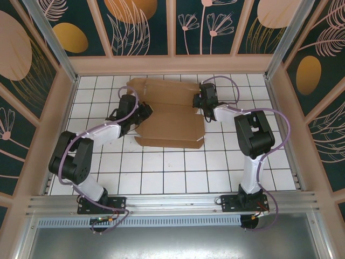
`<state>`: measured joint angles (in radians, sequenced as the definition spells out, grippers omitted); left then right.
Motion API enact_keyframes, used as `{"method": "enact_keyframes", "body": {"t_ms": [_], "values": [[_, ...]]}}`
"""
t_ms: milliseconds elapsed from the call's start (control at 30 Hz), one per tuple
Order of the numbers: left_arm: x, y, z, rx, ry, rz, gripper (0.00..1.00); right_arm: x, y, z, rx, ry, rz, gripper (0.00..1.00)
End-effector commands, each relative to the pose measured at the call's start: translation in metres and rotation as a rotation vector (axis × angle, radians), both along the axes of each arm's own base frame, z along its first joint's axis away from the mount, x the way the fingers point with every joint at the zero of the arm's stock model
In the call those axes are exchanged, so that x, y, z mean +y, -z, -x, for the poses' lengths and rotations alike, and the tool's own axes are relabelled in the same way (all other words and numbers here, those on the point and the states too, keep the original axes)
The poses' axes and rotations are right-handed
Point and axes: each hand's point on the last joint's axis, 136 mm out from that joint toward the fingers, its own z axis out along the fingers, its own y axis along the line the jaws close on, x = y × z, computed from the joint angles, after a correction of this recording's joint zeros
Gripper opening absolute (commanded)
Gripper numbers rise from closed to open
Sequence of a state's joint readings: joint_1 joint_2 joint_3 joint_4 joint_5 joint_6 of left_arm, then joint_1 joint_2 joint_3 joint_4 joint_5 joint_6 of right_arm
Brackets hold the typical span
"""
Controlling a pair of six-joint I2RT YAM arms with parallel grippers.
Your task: Fold the paper box
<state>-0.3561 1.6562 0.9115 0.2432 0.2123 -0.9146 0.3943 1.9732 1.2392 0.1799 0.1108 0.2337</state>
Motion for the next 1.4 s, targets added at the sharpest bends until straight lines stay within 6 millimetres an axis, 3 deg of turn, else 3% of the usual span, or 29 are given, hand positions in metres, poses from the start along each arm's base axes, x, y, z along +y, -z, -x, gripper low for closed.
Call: {"method": "enact_keyframes", "body": {"t_ms": [0, 233, 300, 533, 733, 867, 1067, 1367], "values": [[0.026, 0.010, -0.020, 0.017, -0.085, 0.044, 0.00, 0.003, 0.032, 0.012, 0.092, -0.039, 0.044, 0.10], [0.048, 0.001, -0.044, -0.021, -0.108, 0.060, 0.00, 0.002, 0.040, 0.015, 0.112, -0.048, 0.059, 0.09], [0.049, -0.014, -0.054, -0.058, -0.109, 0.070, 0.01, 0.002, 0.042, 0.015, 0.115, -0.049, 0.059, 0.09], [0.062, -0.016, -0.067, -0.046, -0.135, 0.107, 0.03, 0.007, 0.048, 0.015, 0.129, -0.065, 0.061, 0.09], [0.079, -0.003, -0.073, 0.001, -0.194, 0.037, 0.03, 0.007, 0.048, 0.017, 0.127, -0.068, 0.066, 0.09], [0.097, 0.015, -0.070, 0.049, -0.239, 0.002, 0.03, 0.009, 0.048, 0.020, 0.129, -0.082, 0.064, 0.09], [0.104, 0.033, -0.065, 0.098, -0.251, -0.049, 0.03, 0.012, 0.046, 0.021, 0.128, -0.094, 0.061, 0.09], [0.083, 0.045, -0.059, 0.133, -0.180, 0.049, 0.05, 0.021, 0.045, 0.019, 0.129, -0.116, 0.064, 0.09]]}}
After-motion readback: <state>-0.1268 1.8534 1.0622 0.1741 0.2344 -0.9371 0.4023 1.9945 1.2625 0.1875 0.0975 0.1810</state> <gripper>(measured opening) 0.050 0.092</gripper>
